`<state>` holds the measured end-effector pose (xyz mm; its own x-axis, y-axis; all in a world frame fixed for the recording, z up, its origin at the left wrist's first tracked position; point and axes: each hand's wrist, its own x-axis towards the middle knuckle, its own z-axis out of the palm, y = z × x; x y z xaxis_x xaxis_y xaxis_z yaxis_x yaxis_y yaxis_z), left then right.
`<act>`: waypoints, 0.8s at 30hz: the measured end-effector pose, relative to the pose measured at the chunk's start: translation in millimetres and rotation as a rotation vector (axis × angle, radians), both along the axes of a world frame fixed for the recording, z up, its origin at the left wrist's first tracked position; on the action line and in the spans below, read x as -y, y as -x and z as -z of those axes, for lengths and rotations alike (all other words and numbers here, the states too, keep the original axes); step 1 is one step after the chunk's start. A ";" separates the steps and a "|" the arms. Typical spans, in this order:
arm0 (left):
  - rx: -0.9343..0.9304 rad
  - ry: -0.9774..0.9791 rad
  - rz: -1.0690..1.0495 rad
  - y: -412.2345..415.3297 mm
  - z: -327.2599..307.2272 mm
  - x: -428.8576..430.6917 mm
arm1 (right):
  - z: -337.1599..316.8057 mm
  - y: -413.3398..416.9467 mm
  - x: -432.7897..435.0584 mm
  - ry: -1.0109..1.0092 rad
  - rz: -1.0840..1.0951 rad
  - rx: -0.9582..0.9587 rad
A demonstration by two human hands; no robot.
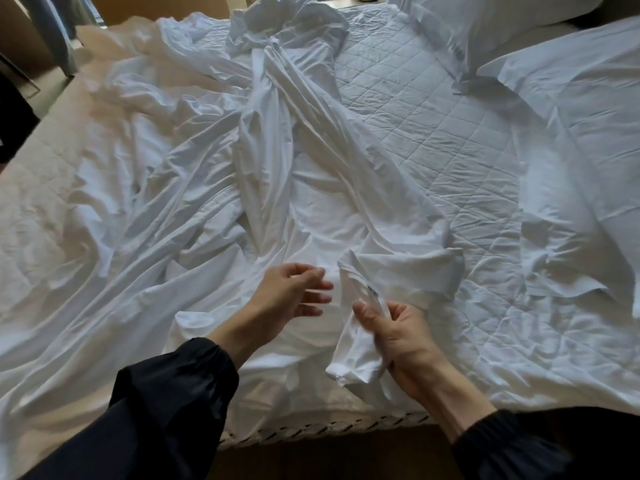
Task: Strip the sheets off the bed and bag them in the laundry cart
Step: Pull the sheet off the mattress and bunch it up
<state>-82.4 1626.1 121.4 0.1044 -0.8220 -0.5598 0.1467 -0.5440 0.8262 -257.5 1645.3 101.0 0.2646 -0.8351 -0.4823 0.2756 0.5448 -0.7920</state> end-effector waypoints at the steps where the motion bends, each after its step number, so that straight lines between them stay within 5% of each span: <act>1: 0.050 -0.008 0.108 0.8 -3.1 -5.5 | -1.6 -4.6 0.0 0.007 0.001 -0.009; 4: 0.175 0.088 0.323 8.1 -8.6 -21.7 | -5.6 -16.5 1.6 -0.021 -0.024 0.085; 8: 0.357 0.321 0.189 4.4 4.7 -30.0 | -13.1 -17.4 7.4 -0.058 -0.151 0.225; 20: 0.627 0.452 0.005 10.3 10.9 -34.9 | -16.7 -28.4 5.4 -0.011 -0.131 0.070; 24: 0.547 0.586 0.243 22.7 1.6 -40.8 | -28.9 -32.9 -0.1 0.068 -0.205 0.029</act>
<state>-105.1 1666.9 119.8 0.0192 -0.9989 0.0436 -0.4234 0.0314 0.9054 -224.6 1645.3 129.9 0.4451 -0.7929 -0.4162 0.1883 0.5372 -0.8222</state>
